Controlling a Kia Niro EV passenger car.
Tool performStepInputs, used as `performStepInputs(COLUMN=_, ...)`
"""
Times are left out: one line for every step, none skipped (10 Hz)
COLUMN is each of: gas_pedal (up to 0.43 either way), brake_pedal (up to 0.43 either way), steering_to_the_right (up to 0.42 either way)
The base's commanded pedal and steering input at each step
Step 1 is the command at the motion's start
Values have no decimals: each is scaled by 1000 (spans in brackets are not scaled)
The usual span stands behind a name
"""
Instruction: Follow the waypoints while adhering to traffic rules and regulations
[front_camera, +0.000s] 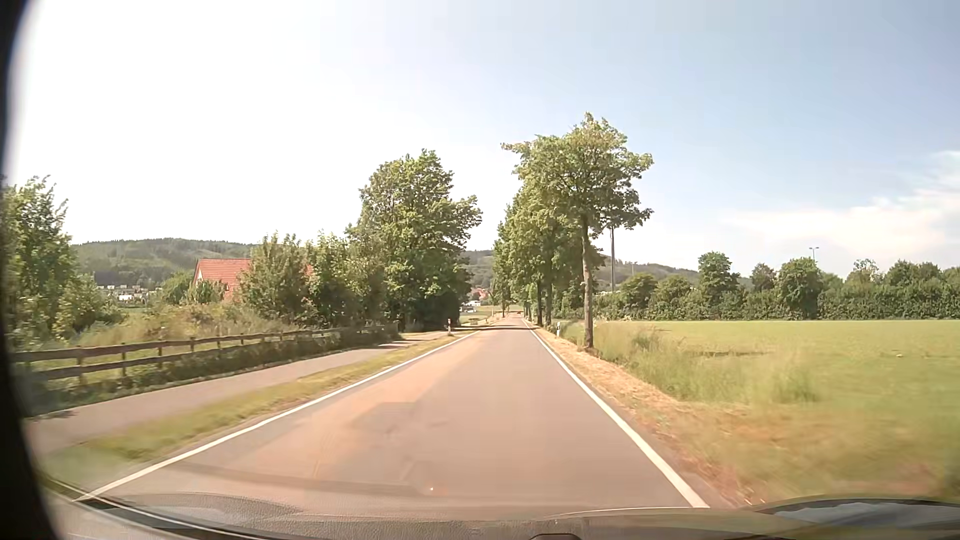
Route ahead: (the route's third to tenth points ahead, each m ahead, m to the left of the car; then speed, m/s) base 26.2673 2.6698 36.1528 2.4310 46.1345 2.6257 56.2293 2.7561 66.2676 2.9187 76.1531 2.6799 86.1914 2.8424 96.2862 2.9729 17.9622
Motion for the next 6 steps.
performStepInputs(gas_pedal=331, brake_pedal=0, steering_to_the_right=5)
performStepInputs(gas_pedal=331, brake_pedal=0, steering_to_the_right=4)
performStepInputs(gas_pedal=319, brake_pedal=0, steering_to_the_right=4)
performStepInputs(gas_pedal=319, brake_pedal=0, steering_to_the_right=3)
performStepInputs(gas_pedal=287, brake_pedal=0, steering_to_the_right=0)
performStepInputs(gas_pedal=287, brake_pedal=0, steering_to_the_right=-1)
